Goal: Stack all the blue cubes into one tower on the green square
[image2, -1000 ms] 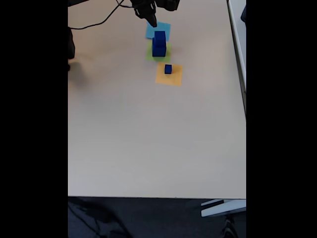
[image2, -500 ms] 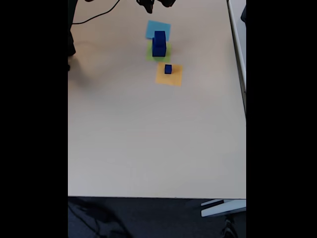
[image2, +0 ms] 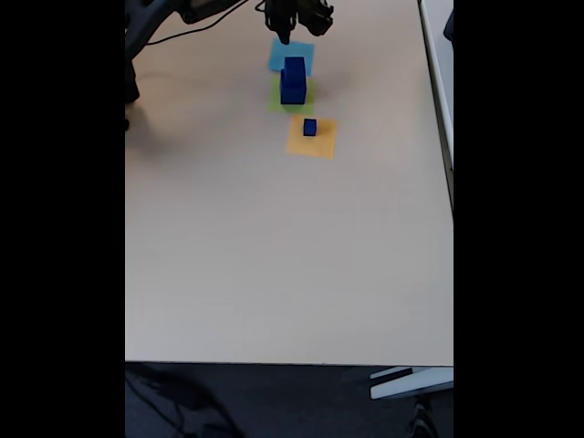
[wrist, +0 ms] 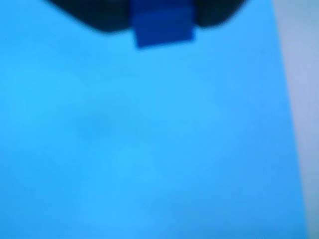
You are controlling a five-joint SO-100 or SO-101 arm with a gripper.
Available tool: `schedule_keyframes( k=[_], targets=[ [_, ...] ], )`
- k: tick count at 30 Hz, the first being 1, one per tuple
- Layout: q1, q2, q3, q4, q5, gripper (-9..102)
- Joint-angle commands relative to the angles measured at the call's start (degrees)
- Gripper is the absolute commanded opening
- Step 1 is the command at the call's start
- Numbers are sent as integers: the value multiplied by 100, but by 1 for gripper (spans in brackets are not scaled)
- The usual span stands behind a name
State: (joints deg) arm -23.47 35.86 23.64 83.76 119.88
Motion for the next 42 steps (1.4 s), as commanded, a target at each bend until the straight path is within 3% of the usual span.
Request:
schedule_keyframes(
  k=[1, 12, 31, 42],
  targets=[
    [123, -141, -633, 18, -132, 0],
    [211, -580, -1072, 26, -237, 0],
    [185, -747, -1354, 35, -316, 11],
    [-18, 97, -1564, 404, -527, 13]
  ],
)
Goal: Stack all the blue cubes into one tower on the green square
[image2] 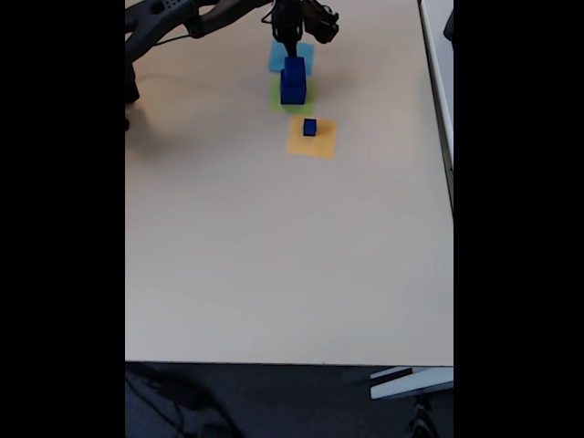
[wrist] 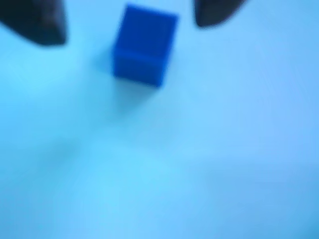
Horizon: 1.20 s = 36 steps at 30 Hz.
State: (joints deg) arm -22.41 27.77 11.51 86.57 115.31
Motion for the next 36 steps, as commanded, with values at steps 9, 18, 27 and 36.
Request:
schedule_keyframes(
  k=[9, 18, 27, 36],
  targets=[
    [-202, 3480, 1274, 413, -193, 18],
    [932, 5537, 3454, 281, -1503, 26],
    [2101, 5590, 4597, -1090, -2786, 30],
    [2795, 5133, 4843, -1679, -3270, 29]
  ],
)
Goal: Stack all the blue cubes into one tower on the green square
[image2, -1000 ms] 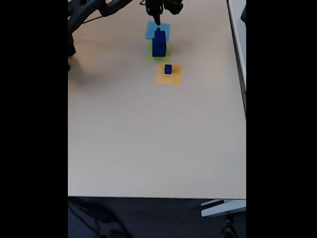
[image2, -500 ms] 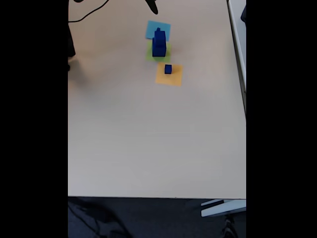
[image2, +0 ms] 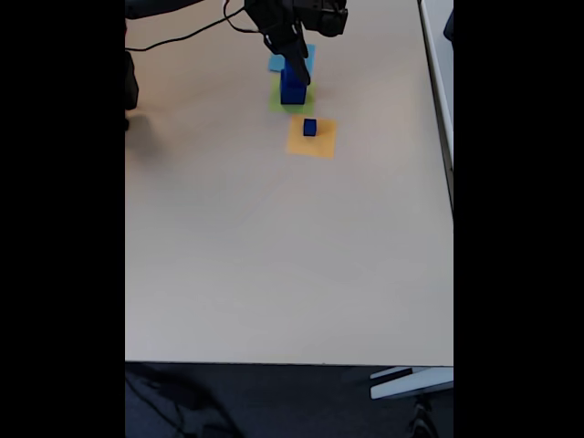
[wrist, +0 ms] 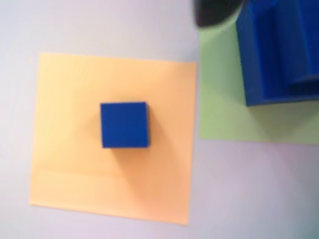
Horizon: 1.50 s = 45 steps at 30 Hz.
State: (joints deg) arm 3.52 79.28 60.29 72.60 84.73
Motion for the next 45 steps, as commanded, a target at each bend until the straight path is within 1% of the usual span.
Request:
schedule_keyframes(
  k=[1, 7, 15, 40, 45],
  targets=[
    [281, -132, -53, -360, -272, 29],
    [492, -976, -325, -773, -439, 28],
    [308, -1661, -308, -1195, -431, 27],
    [-62, -2312, -53, -1863, -246, 26],
    [-62, -2303, 272, -2083, -220, 26]
  ],
)
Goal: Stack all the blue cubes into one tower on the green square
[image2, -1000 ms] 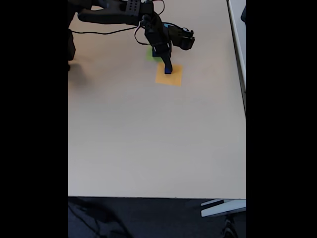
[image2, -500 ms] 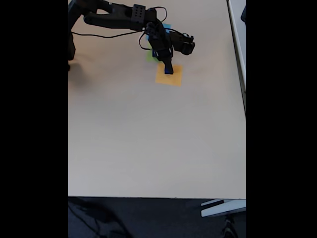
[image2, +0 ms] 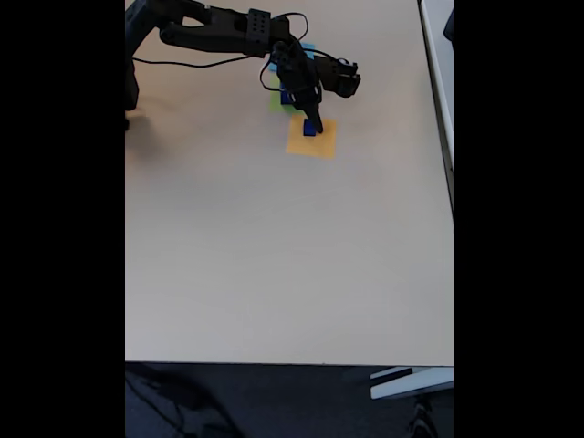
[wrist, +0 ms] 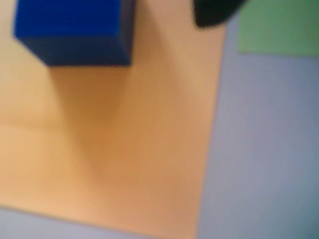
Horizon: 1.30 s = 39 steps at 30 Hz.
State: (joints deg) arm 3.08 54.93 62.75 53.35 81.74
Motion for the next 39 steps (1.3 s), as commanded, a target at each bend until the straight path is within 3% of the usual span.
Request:
schedule_keyframes(
  k=[1, 17, 28, 39],
  targets=[
    [-9, 167, 149, -237, 88, 26],
    [141, 439, 694, -492, -79, 22],
    [176, 448, 703, -492, -44, 0],
    [290, 712, 721, -422, -272, 0]
  ],
)
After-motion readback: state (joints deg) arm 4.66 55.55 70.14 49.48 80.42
